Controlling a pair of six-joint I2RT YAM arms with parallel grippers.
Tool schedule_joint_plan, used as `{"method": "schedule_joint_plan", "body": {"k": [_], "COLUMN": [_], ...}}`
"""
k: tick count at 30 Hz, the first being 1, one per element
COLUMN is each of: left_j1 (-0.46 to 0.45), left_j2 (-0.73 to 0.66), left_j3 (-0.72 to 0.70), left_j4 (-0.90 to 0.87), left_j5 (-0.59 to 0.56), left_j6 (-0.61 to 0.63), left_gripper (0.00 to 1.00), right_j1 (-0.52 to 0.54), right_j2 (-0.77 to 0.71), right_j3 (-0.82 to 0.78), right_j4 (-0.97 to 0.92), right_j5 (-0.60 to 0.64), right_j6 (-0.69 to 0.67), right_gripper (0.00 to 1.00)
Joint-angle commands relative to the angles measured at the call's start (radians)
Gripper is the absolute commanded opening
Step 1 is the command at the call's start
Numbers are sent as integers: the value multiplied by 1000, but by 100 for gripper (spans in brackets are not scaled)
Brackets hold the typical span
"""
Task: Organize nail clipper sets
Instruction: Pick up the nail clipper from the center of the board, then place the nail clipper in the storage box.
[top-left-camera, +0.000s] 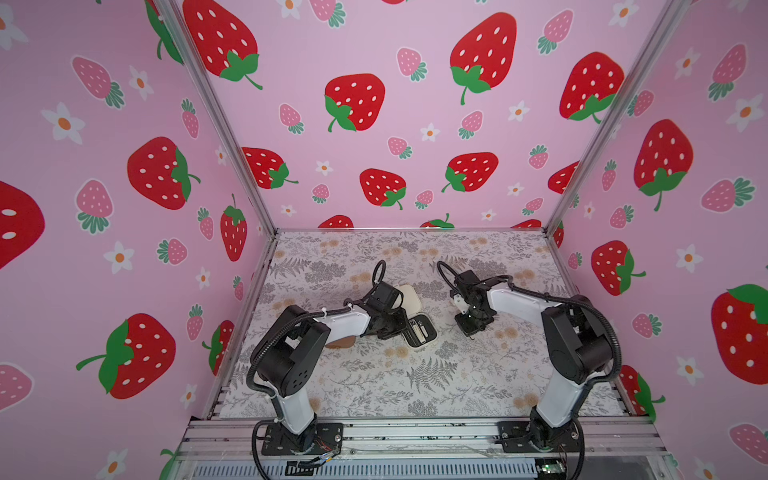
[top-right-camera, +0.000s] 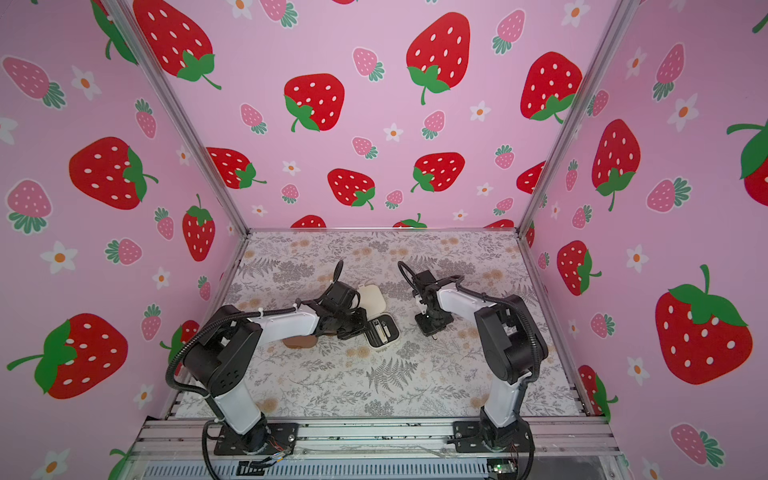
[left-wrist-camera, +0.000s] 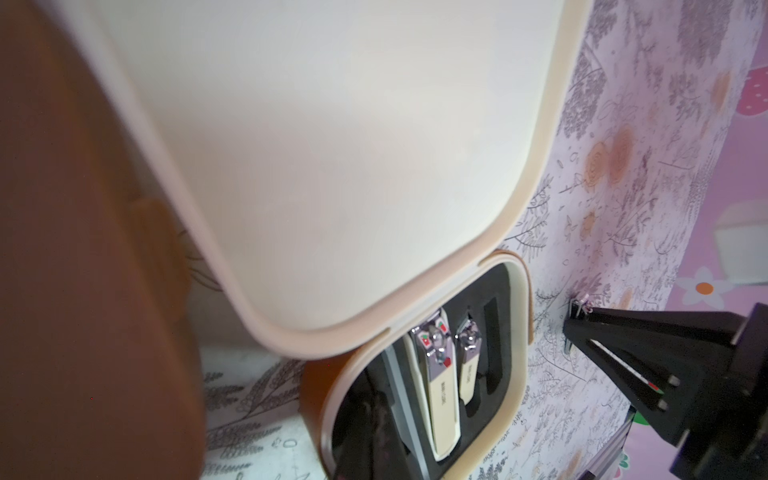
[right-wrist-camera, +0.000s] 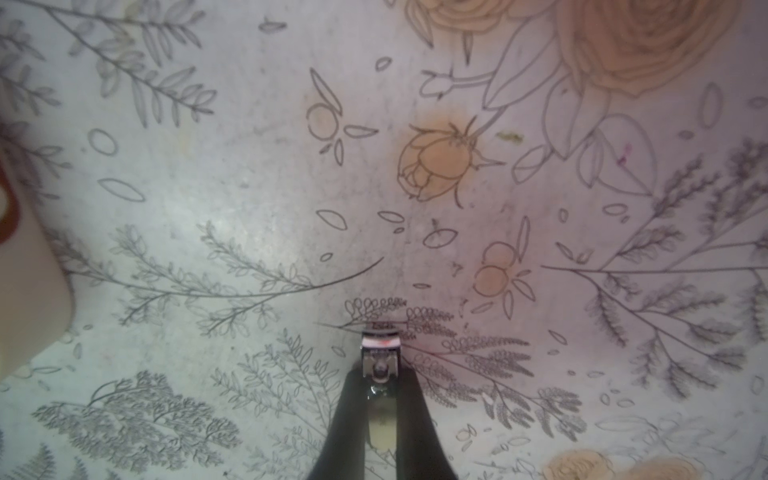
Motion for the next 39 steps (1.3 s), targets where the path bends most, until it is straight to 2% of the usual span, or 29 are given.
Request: {"method": "schedule_joint_plan", "body": {"k": [1,16,27,39], "left_j1": [-1,-1,-1,-1], "left_j2": [31,32,31,32], "left_j3": [13,13,12,15], "left_j4": [-42,-37,-37,-40], "left_j5": [-8,-7,-7,-5], "left_j6": [3,1,1,3], "left_gripper": [0,0,0,0], "right_j1": [-3,108,196,226], "right_j2": [-2,-45,104,214], "right_j3": [15,208,379,428], "right_j4": [-42,-164,-189,-174], "right_j5": [-11,-72,-136,-152], "right_j6": [6,102,150,176], "right_gripper": [7,7,7,7]}}
